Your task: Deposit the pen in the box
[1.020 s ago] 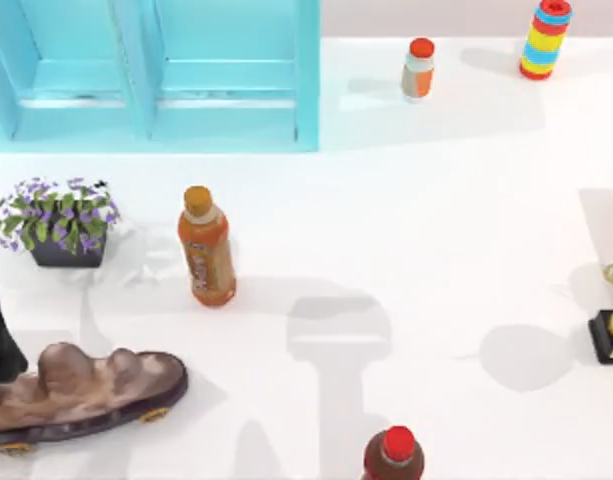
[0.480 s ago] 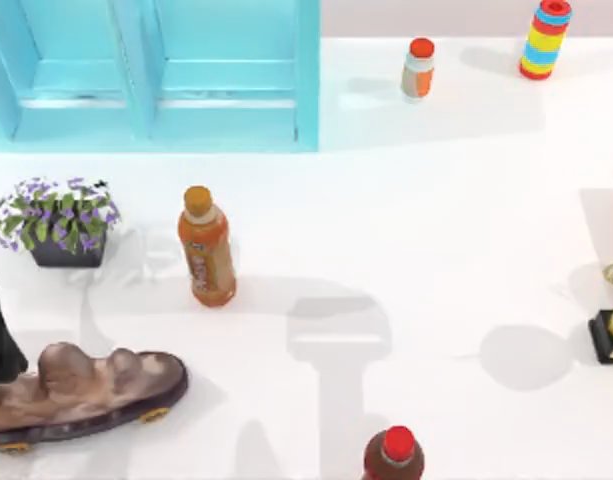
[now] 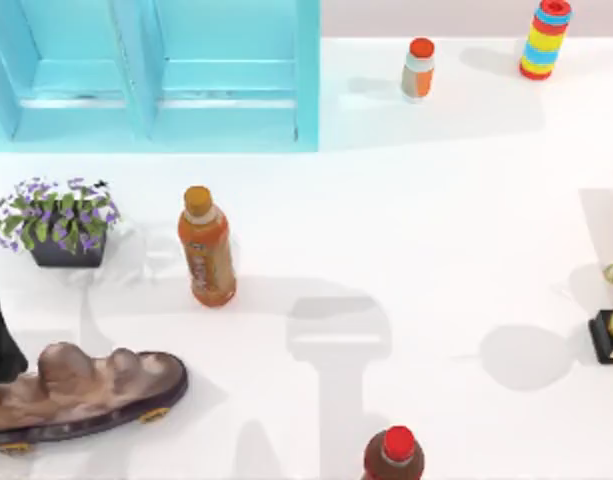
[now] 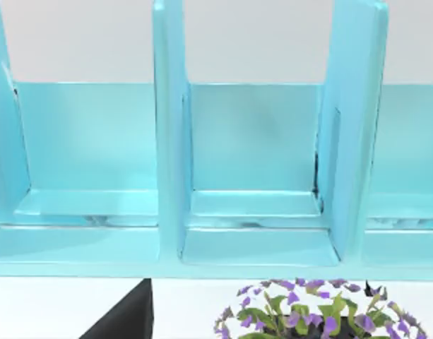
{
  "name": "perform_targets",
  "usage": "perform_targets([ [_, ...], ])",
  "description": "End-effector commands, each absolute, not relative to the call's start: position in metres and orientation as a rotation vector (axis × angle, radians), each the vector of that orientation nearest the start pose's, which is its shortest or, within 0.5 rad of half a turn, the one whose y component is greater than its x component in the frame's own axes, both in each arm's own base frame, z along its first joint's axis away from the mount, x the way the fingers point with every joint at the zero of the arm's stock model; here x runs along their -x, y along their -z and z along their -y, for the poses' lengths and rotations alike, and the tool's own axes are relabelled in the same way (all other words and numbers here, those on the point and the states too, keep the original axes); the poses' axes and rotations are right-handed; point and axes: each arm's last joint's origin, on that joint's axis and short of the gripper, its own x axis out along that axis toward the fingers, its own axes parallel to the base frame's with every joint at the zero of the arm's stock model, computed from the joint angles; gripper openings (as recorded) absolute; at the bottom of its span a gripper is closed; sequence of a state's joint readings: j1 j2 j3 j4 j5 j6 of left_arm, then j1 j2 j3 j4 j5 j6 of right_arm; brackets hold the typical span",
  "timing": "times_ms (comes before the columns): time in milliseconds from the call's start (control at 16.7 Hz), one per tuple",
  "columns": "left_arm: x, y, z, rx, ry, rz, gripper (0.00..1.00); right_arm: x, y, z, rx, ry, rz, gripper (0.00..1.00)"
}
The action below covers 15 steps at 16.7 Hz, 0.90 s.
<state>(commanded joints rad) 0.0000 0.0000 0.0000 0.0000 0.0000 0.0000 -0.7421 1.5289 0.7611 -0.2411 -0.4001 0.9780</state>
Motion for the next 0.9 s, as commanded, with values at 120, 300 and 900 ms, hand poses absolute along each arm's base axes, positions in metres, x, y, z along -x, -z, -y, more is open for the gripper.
perform_targets([
  [120, -0.1057, -0.1600, 0.0012, 0.000, 0.000, 0.000, 1.00, -0.2178, -0.1546, 0.1824, -1.446, 0.732, -0.665, 0.45],
  [300, -0.1057, -0.1600, 0.0012, 0.000, 0.000, 0.000, 1.00, -0.2178, -0.1546, 0.1824, -1.446, 0.732, -0.665, 0.68],
  [900, -0.1057, -0.1600, 0.0012, 0.000, 0.000, 0.000, 1.00, -0.2178, -0.1546, 0.1824, -1.446, 0.732, -0.665, 1.00],
])
